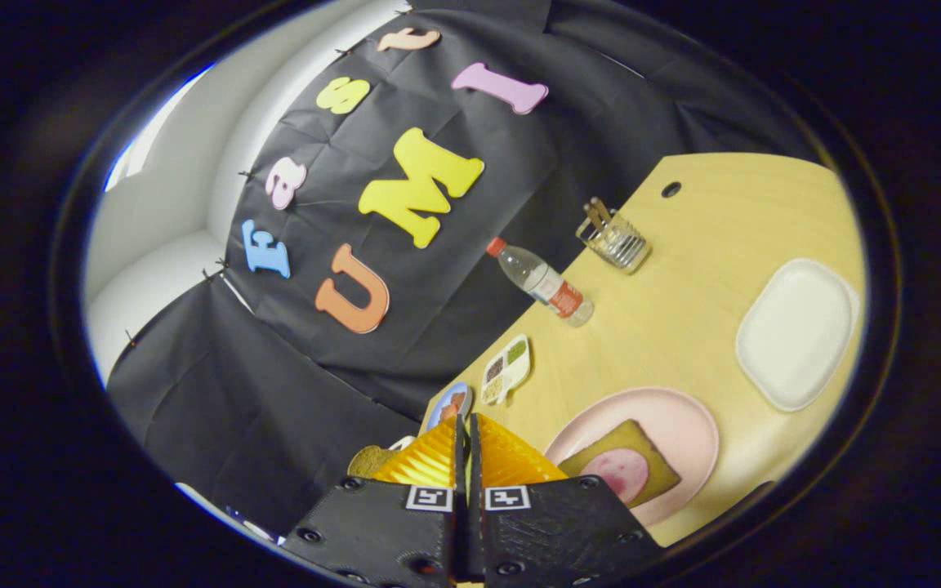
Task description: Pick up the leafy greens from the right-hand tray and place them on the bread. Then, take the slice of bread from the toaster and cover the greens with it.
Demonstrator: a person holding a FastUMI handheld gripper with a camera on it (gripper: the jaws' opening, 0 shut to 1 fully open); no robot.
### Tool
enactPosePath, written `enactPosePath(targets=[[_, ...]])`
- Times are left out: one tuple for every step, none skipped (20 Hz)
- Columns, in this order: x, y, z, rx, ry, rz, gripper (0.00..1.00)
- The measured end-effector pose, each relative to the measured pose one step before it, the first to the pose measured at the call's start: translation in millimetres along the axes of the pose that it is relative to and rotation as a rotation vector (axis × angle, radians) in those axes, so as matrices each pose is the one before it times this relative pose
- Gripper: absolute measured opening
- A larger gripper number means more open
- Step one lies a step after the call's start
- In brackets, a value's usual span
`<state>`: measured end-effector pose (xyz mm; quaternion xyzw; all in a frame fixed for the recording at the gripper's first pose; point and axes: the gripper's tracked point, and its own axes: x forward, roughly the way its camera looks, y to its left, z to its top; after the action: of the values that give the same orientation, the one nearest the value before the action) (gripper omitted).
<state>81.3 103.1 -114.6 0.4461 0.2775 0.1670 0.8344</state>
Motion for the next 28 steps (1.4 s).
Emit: enactPosePath(targets=[[5.21,-2.84,-8.16,0.02132,0.00844,-0.00077,0.0],[4.17,-6.62,-4.41,0.01446,0.00519,-0.00556,0.0],[0.32,-7.53,-3.08,0.00763,0.00293,-0.01255,0.0],[0.58,-8.39,0.81,-0.00041,-0.00573,-0.01507,0.0],[-1.2,-10.6,1.93,-0.00993,-0.01088,-0.02407,0.0],[0.06,-11.15,2.81,-0.01404,-0.00997,-0.02676,0.0],[-3.58,-8.64,3.32,-0.00577,-0.01345,-0.01658,0.0],[-0.55,-7.4,1.68,-0.0104,-0.0053,-0.01598,0.0],[-1.03,-8.3,0.66,-0.01594,-0.00584,-0.0207,0.0],[-1.0,-8.18,1.52,-0.01396,-0.00541,-0.01977,0.0],[-0.49,-8.05,0.81,-0.01357,-0.00505,-0.02037,0.0],[0.16,-7.38,1.67,-0.01489,-0.00712,-0.01798,0.0],[0.57,-7.3,0.92,-0.01799,-0.00573,-0.02201,0.0],[2.33,-6.69,-1.4,-0.02338,-0.00287,-0.02052,0.0],[-0.06,-6.41,-3.11,-0.02327,0.00294,-0.01956,0.0],[0.46,-4.78,1.14,-0.01807,0.00034,-0.00979,0.02],[-0.24,-4.95,-1.26,-0.01859,0.00086,-0.01629,0.03],[0.67,-1.06,-1.19,-0.01759,0.00445,-0.00705,0.07],[0.22,1.27,-1.93,-0.01865,-0.00041,-0.00094,0.11],[-0.1,1.21,0.64,-0.02436,-0.00167,-0.00489,0.15],[-0.64,-1.55,1.38,-0.02698,-0.00536,-0.00863,0.25],[-2.63,0.21,1.34,-0.02578,-0.00826,-0.00652,0.25],[-2.02,-0.65,2.85,-0.02379,-0.00983,-0.01017,0.35],[-0.05,-2.17,1.77,-0.02162,-0.00928,-0.01474,0.44],[-3.43,-1.19,2.69,-0.01962,-0.01224,-0.0118,0.53],[-3.07,-1.97,2.18,-0.01773,-0.00908,-0.0131,0.6],[-3.27,-0.86,3.6,-0.01392,-0.01316,-0.01072,0.67],[-4.16,0.73,3.85,-0.01479,-0.01558,-0.00652,0.74]])
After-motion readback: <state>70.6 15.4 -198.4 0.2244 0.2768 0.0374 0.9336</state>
